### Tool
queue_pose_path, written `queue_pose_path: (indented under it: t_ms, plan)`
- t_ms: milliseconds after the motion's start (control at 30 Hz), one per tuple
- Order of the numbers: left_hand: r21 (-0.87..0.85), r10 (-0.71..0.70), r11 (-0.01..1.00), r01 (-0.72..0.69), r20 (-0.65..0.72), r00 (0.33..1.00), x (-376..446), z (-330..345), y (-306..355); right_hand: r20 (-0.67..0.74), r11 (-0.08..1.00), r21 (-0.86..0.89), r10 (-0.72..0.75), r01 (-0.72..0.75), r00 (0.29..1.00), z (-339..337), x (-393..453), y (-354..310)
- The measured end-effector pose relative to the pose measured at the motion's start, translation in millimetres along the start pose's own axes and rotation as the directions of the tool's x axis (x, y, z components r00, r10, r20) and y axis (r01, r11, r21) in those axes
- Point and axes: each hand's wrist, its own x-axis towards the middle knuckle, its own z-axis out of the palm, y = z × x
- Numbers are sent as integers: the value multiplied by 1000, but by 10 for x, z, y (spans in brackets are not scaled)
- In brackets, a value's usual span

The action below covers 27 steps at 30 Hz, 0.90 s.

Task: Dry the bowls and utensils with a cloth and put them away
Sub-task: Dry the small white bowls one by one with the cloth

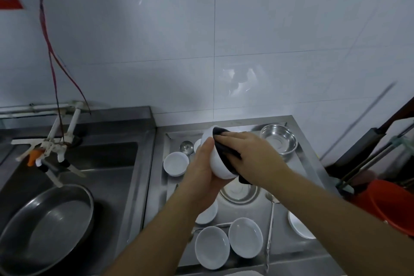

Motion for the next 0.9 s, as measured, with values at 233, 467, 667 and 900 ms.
queue_pose_path:
  t_ms: [233, 467, 667, 900]
  plan:
    - [254, 113, 964, -83, -105, 988, -60, -46, 252, 365, 948, 51, 275, -314, 890, -160, 165, -266]
    - [231, 50, 971, -55, 26, 998, -208, -104, 317, 650, 99, 683, 370, -724, 664, -203, 36, -333]
    - [-23, 84, 996, -83, 27, 996, -248, 5, 166, 503, -282, 865, 481, -416, 718, 36, 81, -415]
    - [68, 134, 990, -127, -107, 985, -184, 93, 227, -97, 984, 89, 163, -155, 982, -69, 166, -339]
